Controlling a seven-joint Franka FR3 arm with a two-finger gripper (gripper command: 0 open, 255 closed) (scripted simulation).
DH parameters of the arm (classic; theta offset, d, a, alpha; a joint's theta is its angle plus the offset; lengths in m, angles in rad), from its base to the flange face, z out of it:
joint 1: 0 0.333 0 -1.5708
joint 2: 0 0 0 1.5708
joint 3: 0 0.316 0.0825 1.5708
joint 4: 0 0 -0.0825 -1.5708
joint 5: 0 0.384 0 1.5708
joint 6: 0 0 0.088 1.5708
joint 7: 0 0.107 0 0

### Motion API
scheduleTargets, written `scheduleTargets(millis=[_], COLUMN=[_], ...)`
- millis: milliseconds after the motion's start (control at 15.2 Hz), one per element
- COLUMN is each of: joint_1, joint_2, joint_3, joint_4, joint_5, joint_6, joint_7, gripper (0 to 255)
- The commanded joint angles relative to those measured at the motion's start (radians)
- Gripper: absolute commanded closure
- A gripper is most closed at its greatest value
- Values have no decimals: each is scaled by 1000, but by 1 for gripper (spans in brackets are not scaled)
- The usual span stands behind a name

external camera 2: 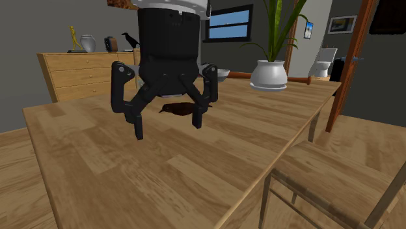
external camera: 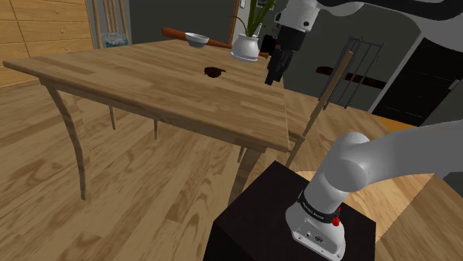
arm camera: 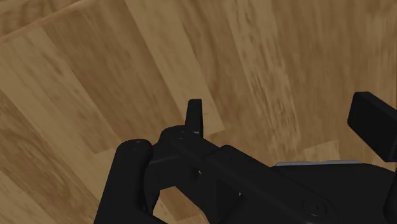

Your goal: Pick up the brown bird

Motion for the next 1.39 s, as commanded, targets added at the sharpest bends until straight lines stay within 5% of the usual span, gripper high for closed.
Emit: scheduleTargets(millis=[0, 660, 1320], joint_1=[0, -75, -132], joint_2=[0, 415, 814], joint_3=[0, 48, 27], joint_4=[0, 270, 639], joint_5=[0, 67, 102], joint_6=[0, 114, 119], joint_7=[0, 298, 562], gripper=[0, 0, 0])
